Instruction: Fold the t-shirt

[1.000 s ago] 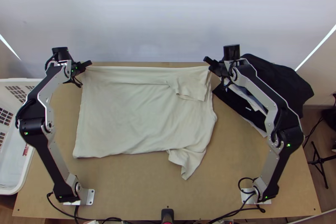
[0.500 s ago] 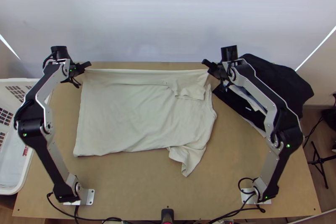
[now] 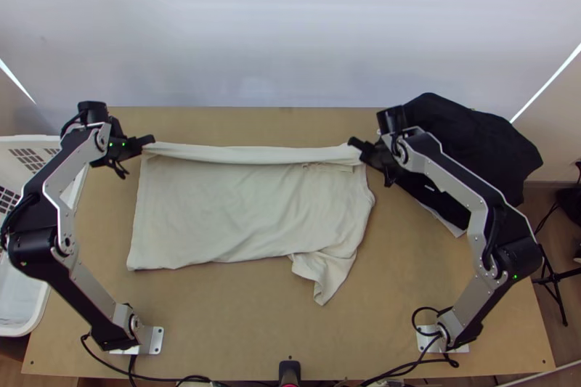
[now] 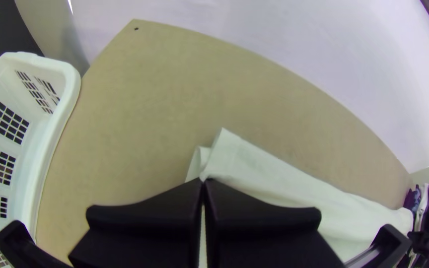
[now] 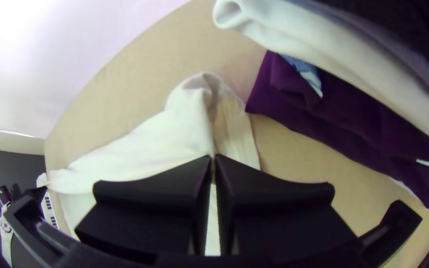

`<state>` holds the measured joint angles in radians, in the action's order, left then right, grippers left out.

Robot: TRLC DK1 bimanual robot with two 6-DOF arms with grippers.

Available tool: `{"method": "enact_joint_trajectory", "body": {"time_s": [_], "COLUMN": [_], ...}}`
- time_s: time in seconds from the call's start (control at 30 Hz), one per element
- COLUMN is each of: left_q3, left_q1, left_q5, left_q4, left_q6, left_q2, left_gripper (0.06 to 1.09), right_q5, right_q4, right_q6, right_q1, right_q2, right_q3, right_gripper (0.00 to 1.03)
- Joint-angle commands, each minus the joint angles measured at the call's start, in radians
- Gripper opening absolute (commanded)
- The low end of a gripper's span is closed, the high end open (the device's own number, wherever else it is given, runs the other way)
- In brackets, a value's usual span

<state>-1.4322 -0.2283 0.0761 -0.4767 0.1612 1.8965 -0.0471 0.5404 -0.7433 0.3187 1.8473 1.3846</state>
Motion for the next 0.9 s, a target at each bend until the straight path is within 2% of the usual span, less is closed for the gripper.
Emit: {"method": "enact_joint_trajectory", "body": {"time_s": [0.0, 0.03, 0.07, 0.1, 0.13, 0.17, 0.2, 0.27, 0.37, 0.47, 0.5, 0.6, 0.63, 0.73, 0.87], "left_q3": [0.128, 0.141, 0.151, 0.156, 0.161, 0.17, 0.188, 0.246, 0.334, 0.406, 0.418, 0.458, 0.47, 0.501, 0.498], "left_q1": [-0.026, -0.025, -0.025, -0.022, -0.019, -0.013, -0.005, 0.015, 0.009, -0.026, -0.039, -0.06, -0.066, -0.071, -0.063], "left_q5": [0.039, 0.039, 0.039, 0.039, 0.039, 0.039, 0.039, 0.025, 0.019, 0.021, 0.021, 0.019, 0.019, 0.021, 0.019], "left_q4": [0.01, 0.01, 0.013, 0.013, 0.006, -0.007, -0.011, -0.03, 0.013, 0.09, 0.095, 0.096, 0.096, 0.098, 0.095], "left_q6": [-0.019, -0.023, -0.029, -0.032, -0.038, -0.065, -0.086, -0.144, -0.155, -0.138, -0.134, -0.124, -0.123, -0.1, -0.043], "left_q2": [-0.073, -0.077, -0.079, -0.079, -0.079, -0.088, -0.105, -0.171, -0.306, -0.435, -0.462, -0.528, -0.542, -0.583, -0.608], "left_gripper": [0.09, 0.09, 0.09, 0.1, 0.11, 0.17, 0.3, 0.53, 0.89, 1.04, 1.04, 1.04, 1.04, 1.04, 1.04], "right_q5": [-0.002, -0.002, -0.002, -0.002, -0.002, -0.002, -0.002, -0.004, -0.002, -0.002, -0.002, 0.026, 0.061, 0.208, 0.225], "right_q4": [0.012, 0.007, 0.003, 0.003, 0.003, 0.004, 0.015, 0.11, 0.293, 0.414, 0.426, 0.518, 0.497, 0.437, 0.369], "right_q6": [-0.002, -0.004, -0.008, -0.011, -0.01, -0.008, -0.01, -0.013, -0.051, -0.082, -0.105, -0.252, -0.275, -0.301, -0.335], "right_q1": [0.034, 0.039, 0.042, 0.048, 0.051, 0.054, 0.056, 0.063, 0.086, 0.114, 0.126, 0.161, 0.195, 0.329, 0.401], "right_q2": [-0.043, -0.048, -0.054, -0.059, -0.068, -0.079, -0.091, -0.134, -0.247, -0.427, -0.5, -0.718, -0.789, -0.905, -0.899], "right_q3": [-0.119, -0.128, -0.137, -0.144, -0.153, -0.164, -0.173, -0.174, -0.197, -0.274, -0.318, -0.426, -0.47, -0.572, -0.656], "right_gripper": [0.04, 0.05, 0.11, 0.26, 0.53, 0.81, 0.96, 0.98, 0.98, 0.99, 0.99, 0.98, 0.98, 0.97, 0.97]}}
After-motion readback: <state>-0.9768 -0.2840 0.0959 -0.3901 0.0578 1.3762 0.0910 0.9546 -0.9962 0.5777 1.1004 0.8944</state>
